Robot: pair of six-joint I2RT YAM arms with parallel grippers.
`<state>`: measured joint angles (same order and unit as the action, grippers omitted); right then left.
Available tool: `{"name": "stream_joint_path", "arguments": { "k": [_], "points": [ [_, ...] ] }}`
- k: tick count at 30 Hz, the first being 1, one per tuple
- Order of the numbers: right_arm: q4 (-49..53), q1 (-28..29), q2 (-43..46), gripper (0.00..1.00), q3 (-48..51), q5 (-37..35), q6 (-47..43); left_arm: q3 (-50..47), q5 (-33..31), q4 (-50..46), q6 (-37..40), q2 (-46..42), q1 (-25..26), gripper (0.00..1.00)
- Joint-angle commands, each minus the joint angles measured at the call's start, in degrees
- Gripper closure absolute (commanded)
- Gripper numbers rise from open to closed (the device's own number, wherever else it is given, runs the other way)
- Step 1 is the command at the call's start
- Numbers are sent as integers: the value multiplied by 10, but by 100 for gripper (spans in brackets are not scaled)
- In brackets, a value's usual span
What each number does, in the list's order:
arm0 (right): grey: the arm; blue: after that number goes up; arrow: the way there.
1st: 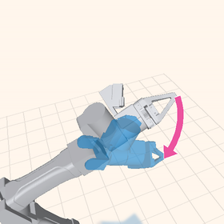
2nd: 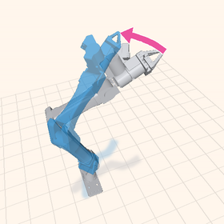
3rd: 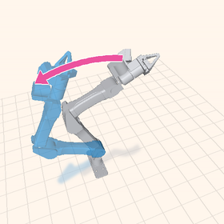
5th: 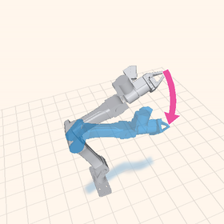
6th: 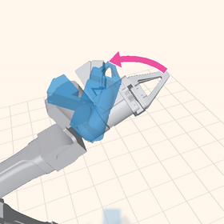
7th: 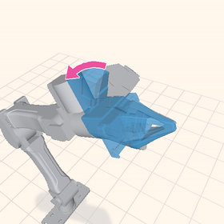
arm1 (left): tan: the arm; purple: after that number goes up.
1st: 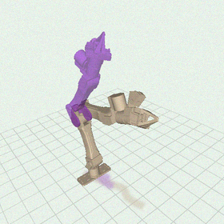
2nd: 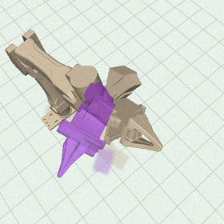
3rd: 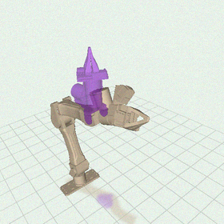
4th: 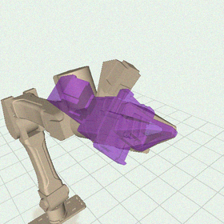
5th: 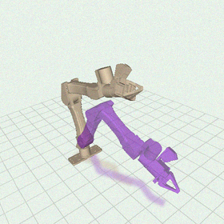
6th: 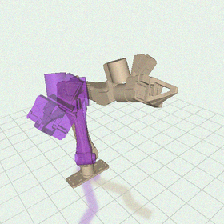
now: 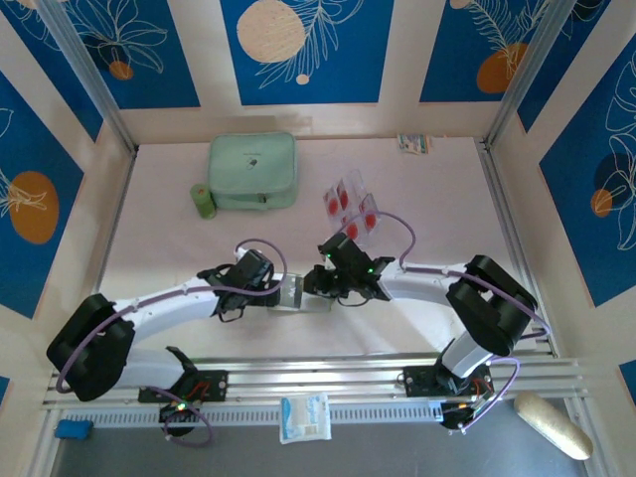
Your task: Put the credit cards into the card holder
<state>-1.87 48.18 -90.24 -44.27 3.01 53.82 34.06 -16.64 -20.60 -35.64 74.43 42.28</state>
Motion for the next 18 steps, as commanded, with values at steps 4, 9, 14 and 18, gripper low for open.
{"name": "stream_joint_path", "arguments": {
  "k": [4, 9, 14, 18],
  "points": [
    [35, 5, -34, 89, -45, 3, -33, -17, -17, -6, -12, 17, -6, 0],
    [36, 13, -69, 93, -66, -1, -36, -17, -18, 0, -14, 30, -5, 0],
    [35, 16, -98, 94, -73, -5, -35, -20, -17, 3, -15, 32, -5, 0],
    [34, 20, -125, 95, -88, -1, -35, -22, -15, 6, -16, 33, -6, 0]
  ]
}}
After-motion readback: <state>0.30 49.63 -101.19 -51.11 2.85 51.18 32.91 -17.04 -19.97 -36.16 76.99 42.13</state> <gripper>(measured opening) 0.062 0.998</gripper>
